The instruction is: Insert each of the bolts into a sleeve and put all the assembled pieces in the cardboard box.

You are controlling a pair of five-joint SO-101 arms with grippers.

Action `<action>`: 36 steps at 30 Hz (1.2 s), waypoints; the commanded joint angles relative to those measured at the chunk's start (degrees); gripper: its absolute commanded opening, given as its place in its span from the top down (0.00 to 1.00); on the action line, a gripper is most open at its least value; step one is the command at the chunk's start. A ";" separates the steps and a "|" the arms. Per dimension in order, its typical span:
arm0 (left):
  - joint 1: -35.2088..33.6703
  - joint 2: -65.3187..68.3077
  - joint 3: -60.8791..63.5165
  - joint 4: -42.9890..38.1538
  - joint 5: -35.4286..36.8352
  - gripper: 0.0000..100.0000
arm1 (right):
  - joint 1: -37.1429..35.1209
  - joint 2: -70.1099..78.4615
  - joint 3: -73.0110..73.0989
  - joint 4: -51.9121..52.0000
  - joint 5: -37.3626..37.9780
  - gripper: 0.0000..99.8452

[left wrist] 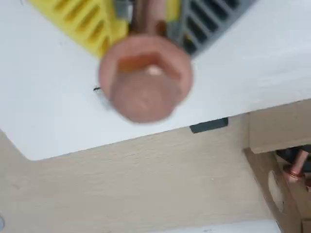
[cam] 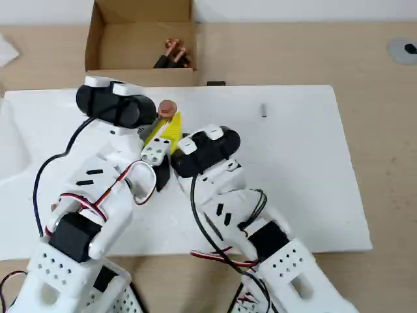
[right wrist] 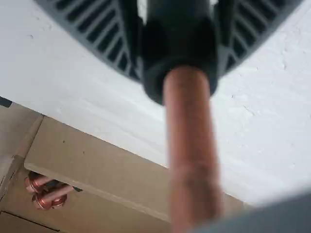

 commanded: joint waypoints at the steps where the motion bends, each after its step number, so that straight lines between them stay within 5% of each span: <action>1: -2.90 0.13 -2.37 -1.67 -0.53 0.99 | -0.75 -1.54 -0.57 -1.49 -0.35 0.99; 36: -1.67 -0.22 0.97 -4.75 5.54 0.99 | -0.75 -1.54 -0.40 -1.49 -0.35 0.99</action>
